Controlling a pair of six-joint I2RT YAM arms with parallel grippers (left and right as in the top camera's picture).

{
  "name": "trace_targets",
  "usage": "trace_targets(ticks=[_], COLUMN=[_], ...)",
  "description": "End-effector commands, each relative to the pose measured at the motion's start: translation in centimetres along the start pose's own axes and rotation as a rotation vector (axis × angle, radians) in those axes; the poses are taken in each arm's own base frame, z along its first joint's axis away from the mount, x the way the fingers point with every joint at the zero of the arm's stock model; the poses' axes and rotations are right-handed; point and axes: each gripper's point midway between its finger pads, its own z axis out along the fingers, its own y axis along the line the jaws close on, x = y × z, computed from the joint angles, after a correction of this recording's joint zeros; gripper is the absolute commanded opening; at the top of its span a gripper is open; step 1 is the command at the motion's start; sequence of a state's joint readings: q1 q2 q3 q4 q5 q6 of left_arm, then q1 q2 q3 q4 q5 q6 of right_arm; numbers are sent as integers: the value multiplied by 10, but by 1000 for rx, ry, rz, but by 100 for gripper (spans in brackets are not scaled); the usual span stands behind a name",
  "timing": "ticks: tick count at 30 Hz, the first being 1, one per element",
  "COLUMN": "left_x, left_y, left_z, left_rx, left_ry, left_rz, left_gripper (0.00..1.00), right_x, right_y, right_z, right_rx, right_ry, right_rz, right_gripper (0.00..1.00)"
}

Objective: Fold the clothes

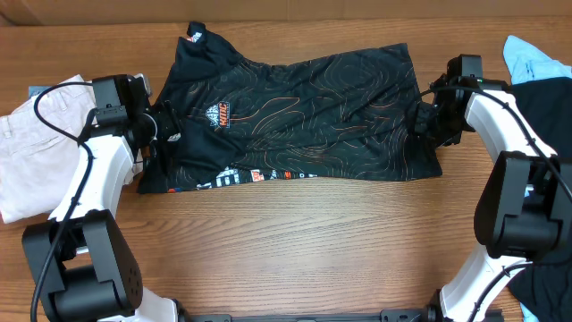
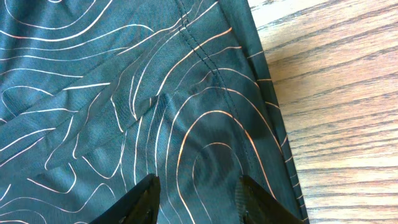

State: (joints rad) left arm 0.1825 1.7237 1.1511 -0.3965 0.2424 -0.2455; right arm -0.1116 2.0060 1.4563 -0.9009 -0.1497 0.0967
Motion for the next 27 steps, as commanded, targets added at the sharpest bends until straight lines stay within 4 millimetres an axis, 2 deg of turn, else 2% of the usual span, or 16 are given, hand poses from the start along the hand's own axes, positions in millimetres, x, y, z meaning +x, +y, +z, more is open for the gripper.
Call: trace_targets(ticks=[1,3,5,7,9,10,14,19,24,27], left_x=[-1,5,17,40,58,75,102,116,124,131], left_y=[-3,-1,2,7,11,14,31,39,43,46], left_z=[2,2,1,-2,-6,-11,-12,1,7,11], left_rx=[-10,-16,-28,-53,-71,-90,-167,-169,-168,-169], left_ry=[2,25,74,168,239,309,382,364,357,353], left_rz=[9,3,-9,-31,-48,-65,-75,-70,-68,-68], left_gripper=[63,63,63,62,60,57,57,57,58,57], right_x=[3,5,8,11,14,20,44,60,67,69], right_y=[-1,-2,-15,-33,-41,-48,-67,-57,-28,-19], right_z=[4,4,3,0,-1,-3,-2,19,34,36], right_rx=[0,7,66,137,140,137,136,40,-99,-102], right_ry=[10,17,30,34,48,76,161,183,183,188], right_rz=[-1,0,23,89,121,164,227,231,199,170], right_gripper=[43,45,49,54,54,57,57,57,57,40])
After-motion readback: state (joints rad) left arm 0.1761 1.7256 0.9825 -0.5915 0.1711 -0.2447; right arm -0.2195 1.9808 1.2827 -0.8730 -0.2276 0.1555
